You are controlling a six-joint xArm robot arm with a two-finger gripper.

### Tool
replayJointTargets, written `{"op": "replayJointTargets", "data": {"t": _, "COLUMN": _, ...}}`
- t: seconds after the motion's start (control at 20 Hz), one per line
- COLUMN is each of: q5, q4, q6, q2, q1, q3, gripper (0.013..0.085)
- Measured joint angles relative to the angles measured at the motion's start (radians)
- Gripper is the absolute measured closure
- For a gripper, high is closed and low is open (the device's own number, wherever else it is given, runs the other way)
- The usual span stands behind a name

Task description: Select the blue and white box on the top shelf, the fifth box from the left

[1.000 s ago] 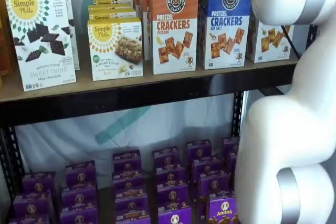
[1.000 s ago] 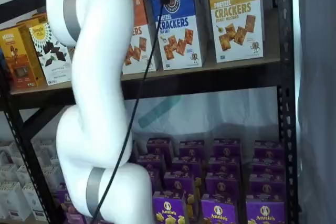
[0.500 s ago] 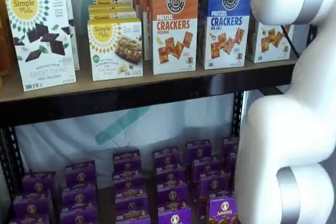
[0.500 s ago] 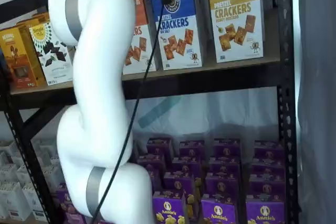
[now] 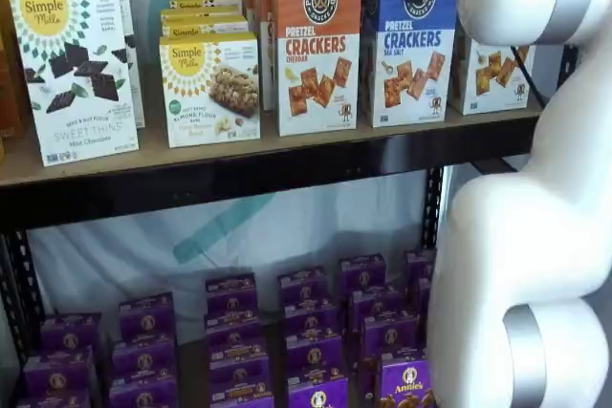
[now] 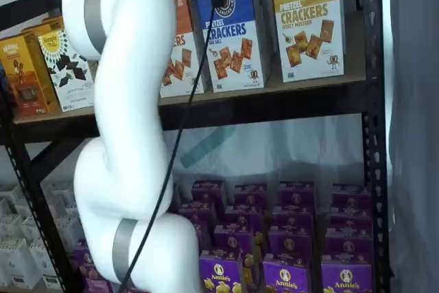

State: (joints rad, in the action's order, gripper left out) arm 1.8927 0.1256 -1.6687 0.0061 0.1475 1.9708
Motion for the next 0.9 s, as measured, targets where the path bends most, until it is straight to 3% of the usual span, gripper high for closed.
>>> {"op": "replayJointTargets", "data": {"t": 0.3, "q5": -0.002, "q4": 0.003, "q6": -0.002, "q2": -0.004, "q1": 0.003, "q3": -0.003, "gripper": 0.0290}}
{"op": "replayJointTargets", "data": {"t": 0.45, "q5": -0.001, "q4": 0.003, "q6": -0.003, "q2": -0.006, "q1": 0.004, "q3": -0.005, "gripper": 0.0370}}
{"op": "replayJointTargets", "data": {"t": 0.9, "q5": 0.017, "q4": 0.011, "q6": -0.003, "q2": -0.014, "q1": 0.009, "q3": 0.000, "gripper": 0.0370}}
